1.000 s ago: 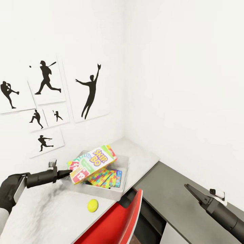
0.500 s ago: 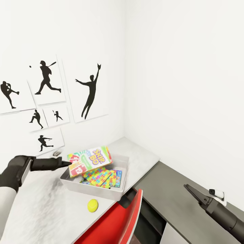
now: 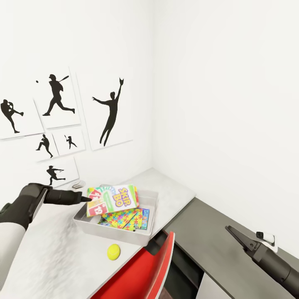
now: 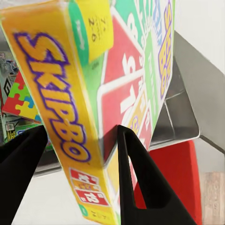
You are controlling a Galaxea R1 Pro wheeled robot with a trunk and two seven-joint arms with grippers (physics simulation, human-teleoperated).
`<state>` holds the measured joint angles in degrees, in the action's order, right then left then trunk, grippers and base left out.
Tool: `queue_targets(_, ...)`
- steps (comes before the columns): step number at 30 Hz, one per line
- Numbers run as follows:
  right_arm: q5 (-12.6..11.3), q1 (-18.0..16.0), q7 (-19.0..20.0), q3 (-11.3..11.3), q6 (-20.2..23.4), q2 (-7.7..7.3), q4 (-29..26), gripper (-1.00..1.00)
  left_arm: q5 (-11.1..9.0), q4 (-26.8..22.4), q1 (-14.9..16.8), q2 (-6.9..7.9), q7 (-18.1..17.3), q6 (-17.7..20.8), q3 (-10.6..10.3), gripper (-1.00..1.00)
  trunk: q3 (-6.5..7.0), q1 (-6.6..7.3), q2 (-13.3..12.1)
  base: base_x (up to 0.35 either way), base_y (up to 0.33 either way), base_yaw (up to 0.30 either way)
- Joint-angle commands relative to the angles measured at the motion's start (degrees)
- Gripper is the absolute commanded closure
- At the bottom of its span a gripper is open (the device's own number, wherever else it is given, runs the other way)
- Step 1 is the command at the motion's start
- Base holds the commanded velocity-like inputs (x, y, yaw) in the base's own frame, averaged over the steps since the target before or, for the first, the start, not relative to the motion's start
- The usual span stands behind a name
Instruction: Put all the toys in the child's room - the three board games (two on the bed and one on the table), the two jigsaw puzzles on the table, and the tennis ball on the table - inside the toy box on the table in the child's room.
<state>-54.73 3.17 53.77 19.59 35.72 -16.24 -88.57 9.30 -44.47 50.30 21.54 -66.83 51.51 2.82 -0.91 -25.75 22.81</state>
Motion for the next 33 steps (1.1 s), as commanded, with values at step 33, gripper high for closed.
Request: queue_targets(33, -0.38, 0.0, -0.07, 0.09, 0.4, -0.03, 0.06, -1.0, 0.95, -2.01, 2.7, -1.5, -0.42, -6.87, -12.45, 1.0, -0.1, -0.04, 0.1, 0.0, 0.0, 0.0)
